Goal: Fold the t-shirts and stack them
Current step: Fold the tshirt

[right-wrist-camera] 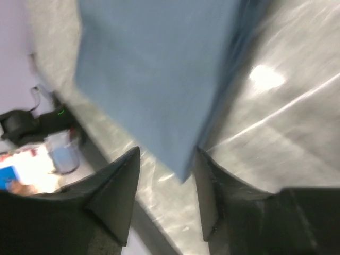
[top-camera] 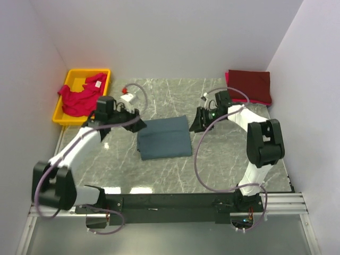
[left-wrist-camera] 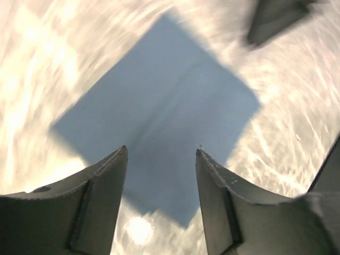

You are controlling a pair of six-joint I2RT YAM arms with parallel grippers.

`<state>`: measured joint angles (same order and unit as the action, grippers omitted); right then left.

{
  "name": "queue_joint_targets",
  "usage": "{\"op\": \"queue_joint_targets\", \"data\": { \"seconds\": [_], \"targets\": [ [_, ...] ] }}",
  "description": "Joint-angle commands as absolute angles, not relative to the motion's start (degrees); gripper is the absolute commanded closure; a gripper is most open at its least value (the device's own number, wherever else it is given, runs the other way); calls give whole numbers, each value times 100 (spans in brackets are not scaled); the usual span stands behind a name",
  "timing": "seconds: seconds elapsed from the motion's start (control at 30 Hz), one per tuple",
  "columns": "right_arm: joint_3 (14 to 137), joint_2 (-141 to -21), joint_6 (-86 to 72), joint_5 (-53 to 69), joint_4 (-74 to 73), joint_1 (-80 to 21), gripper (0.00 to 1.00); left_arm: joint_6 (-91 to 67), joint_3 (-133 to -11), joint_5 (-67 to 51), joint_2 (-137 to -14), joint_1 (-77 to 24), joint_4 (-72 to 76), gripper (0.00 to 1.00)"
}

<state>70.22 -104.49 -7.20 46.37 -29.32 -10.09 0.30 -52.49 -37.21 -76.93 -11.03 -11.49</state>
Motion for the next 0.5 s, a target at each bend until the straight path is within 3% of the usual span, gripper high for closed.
{"op": "queue_joint_targets", "data": {
  "seconds": [0.0, 0.1, 0.17, 0.23, 0.3, 0.47],
  "targets": [
    [6347, -10222, -1221, 5334, -2453, -967, 56, 1010, -4861, -3260, -7120, -1827, -608, 42],
    [6389, -10274, -1703, 5957, -1823, -975, 60, 905, -5351, -4286, -7651, -1872, -1217, 46],
    [6398, -10362, -2334, 6500, -1434, -1098, 62, 685, -6053, -4779, -8162, -1846, -1763, 57],
    [6503, -10546, -2513, 6635, -1292, -1247, 66, 485, -6327, -6070, -8954, -1732, -2205, 60],
    [6600, -10713, -2496, 6645, -1379, -1537, 66, -400, -6031, -6668, -9201, -1696, -1813, 60],
    [6487, -10986, -2558, 6557, -1328, -2082, 68, -1993, -4536, -6478, -9245, -1705, -20, 64]
  ]
}}
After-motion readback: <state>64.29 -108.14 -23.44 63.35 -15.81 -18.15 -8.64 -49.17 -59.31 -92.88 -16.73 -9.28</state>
